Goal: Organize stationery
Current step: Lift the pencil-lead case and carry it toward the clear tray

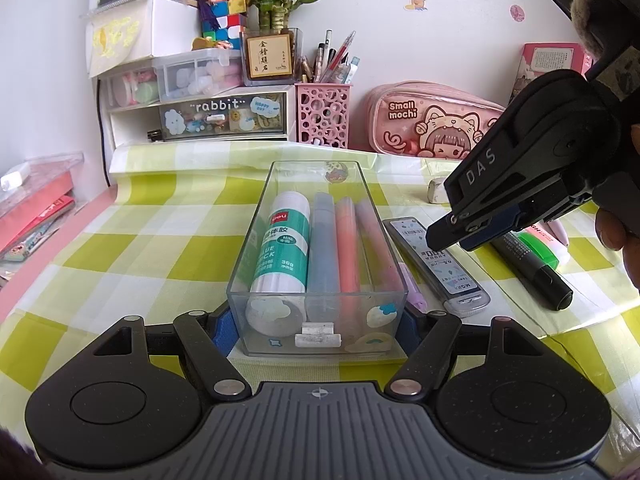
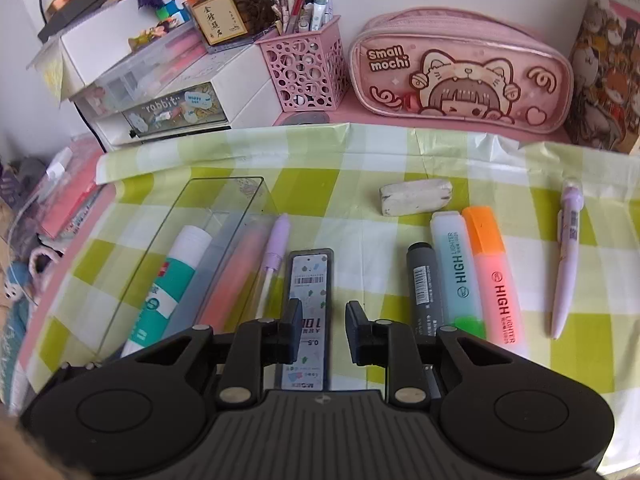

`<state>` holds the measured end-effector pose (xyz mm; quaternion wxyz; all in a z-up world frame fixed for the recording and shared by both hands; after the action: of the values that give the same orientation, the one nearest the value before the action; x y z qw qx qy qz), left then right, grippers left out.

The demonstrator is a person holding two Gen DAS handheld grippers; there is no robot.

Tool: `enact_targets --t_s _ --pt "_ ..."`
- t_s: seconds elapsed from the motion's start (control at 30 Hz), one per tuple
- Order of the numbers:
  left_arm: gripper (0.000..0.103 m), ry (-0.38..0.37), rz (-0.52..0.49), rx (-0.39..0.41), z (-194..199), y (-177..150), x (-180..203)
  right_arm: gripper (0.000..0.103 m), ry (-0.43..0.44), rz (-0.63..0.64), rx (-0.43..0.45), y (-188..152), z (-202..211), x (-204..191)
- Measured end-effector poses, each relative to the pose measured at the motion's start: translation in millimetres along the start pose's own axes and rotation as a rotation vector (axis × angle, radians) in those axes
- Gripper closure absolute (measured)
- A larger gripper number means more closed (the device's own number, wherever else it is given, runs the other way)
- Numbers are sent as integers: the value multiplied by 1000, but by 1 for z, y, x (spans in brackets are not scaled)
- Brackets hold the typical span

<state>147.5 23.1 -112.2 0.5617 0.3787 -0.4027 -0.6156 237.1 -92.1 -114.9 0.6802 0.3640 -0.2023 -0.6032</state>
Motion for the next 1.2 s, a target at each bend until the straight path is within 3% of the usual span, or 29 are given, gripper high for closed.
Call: enact_targets --t_s 0.1,0.3,0.47,0.7,0.9,1.2 --pt "30 11 5 -2 1 1 -2 80 37 69 -38 -9 -5 -14" --pt "31 26 -2 -2 0 1 -8 81 -28 233 -22 -15 -10 -30" --pt "31 23 1 -3 0 0 -7 82 12 84 -5 -8 -8 -14" --pt "30 21 3 -4 -1 1 -6 81 163 -104 18 1 -4 -13" --pt "30 19 4 -4 -2 1 -7 79 188 -116 -19 -3 -13 -17" --pt "30 17 8 -5 -2 1 -7 79 125 61 -13 -7 -9 -34"
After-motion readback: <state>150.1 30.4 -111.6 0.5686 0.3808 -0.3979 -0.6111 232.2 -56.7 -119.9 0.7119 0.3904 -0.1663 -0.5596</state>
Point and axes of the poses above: each gripper's, at about its wrist camera, not at the fingertips, and z roughly against the way its jaws point, x to its right, y to its top, the point moved 7 cm from there along -z, roughly the way its jaws point, and after that the axes turned 10 degrees about x, right-handed, at the moved point
